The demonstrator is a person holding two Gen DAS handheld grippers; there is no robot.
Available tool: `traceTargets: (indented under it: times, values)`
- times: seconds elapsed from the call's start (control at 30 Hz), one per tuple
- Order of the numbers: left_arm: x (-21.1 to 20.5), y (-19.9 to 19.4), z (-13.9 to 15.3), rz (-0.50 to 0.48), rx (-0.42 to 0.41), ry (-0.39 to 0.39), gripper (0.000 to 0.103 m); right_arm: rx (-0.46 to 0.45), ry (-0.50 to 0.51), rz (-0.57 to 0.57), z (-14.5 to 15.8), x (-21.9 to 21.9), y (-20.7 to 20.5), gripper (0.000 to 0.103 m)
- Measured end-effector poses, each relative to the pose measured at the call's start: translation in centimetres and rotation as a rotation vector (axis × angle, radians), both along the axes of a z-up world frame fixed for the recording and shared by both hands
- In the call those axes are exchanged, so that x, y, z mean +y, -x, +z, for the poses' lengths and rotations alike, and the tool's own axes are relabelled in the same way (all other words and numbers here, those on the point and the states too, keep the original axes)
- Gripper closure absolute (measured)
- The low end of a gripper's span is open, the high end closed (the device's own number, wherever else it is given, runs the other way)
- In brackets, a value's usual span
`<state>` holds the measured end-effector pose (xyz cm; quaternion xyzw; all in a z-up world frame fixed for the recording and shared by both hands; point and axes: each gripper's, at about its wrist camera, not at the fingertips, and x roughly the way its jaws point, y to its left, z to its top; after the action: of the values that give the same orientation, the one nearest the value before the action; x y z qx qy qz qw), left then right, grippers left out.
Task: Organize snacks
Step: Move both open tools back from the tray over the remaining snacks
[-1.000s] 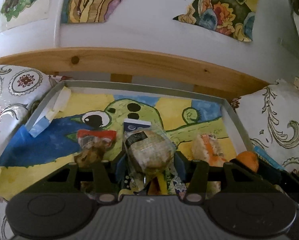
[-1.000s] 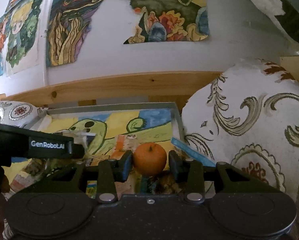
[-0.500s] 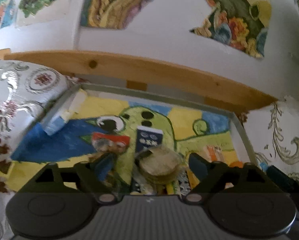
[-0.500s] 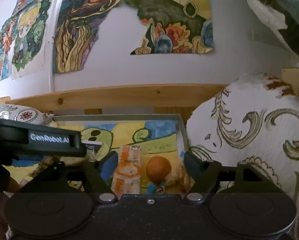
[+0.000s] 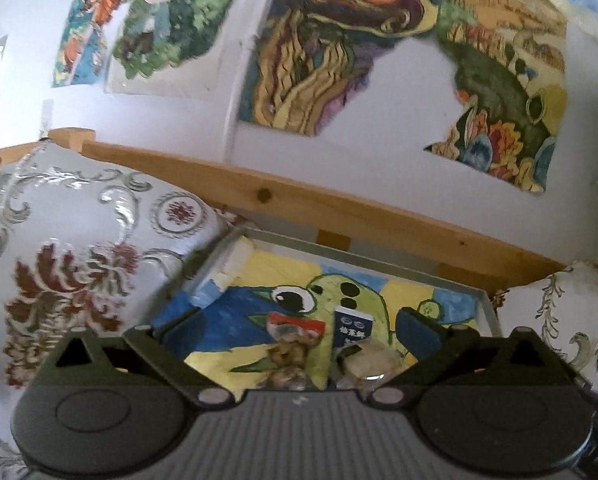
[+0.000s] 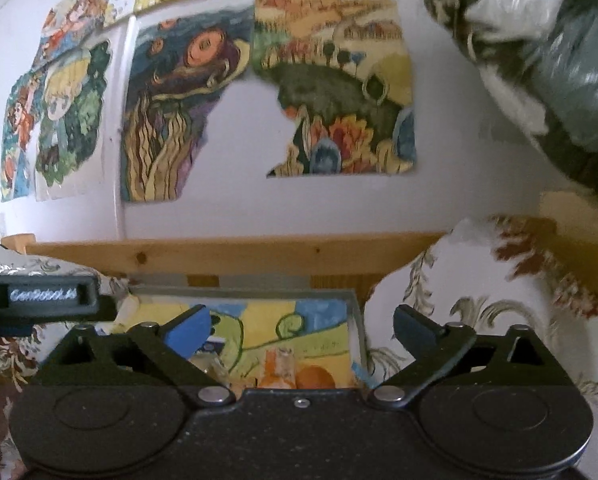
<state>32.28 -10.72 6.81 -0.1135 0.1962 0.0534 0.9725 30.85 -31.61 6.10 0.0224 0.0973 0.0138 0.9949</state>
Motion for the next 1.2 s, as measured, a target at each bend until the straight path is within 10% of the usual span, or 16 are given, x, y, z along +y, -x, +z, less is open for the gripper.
traceTargets:
  times: [1.2]
  values:
    - [7.2,19.0,-2.3,0.123,0.072,0.009,0.0,0.068,-0.053,0.041,0.8,4.7,17.7,0.001]
